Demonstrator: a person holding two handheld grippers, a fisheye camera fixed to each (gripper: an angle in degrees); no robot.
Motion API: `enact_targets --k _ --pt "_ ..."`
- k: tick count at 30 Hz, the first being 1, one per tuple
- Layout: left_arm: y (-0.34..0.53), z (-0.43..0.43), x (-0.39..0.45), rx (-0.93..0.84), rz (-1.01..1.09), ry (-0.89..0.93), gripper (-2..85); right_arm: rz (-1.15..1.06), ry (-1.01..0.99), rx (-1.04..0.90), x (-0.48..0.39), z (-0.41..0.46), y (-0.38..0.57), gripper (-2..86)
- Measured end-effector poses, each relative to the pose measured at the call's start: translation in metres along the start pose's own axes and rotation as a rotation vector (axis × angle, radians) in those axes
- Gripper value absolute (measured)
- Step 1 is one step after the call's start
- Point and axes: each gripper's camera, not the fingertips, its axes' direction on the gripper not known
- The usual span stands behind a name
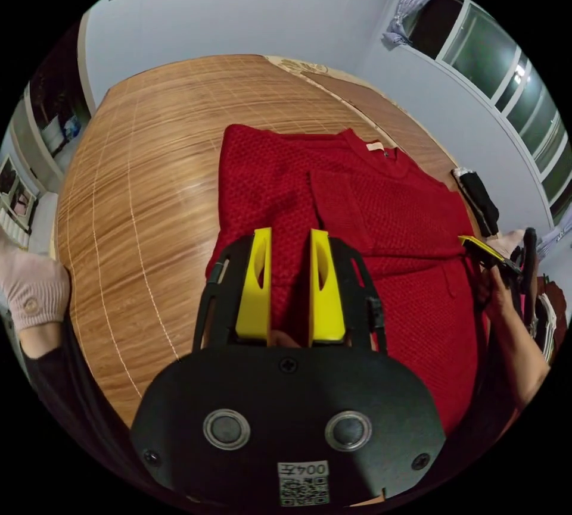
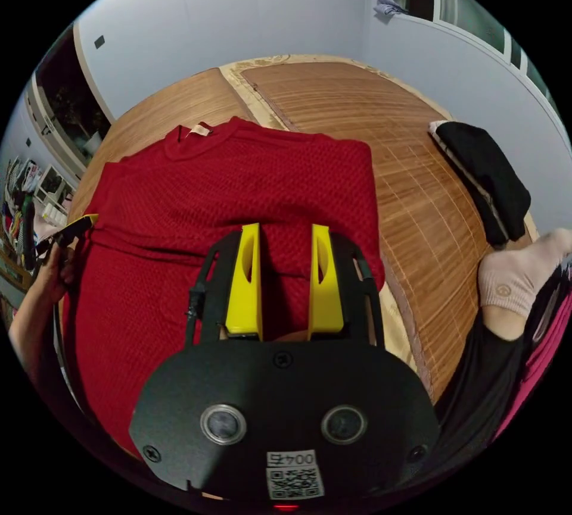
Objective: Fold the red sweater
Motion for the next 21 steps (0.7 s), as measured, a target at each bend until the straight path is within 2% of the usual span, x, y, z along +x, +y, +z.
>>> enact_targets --k 6,10,17,21 --pt "-0.048 0.029 0.012 0.01 0.038 -0.056 9.1 -0.013 -0.017 -0.015 0.008 0.026 -0.05 13.1" --pt "-0.055 0.029 0.007 0.024 0.04 0.013 10.4 -0.01 -0.027 -0.014 0.008 0.017 -0.038 12.9" --pt "-0.042 -0.017 0.0 -0.022 0.151 -0.047 15.1 -0.036 -0.035 -0.048 0.028 -0.01 0.007 12.4" --pt "-0.035 -0.071 -0.023 -0.111 0.067 0.071 17.1 0.024 -0.136 -0.011 0.048 -0.072 0.035 13.5"
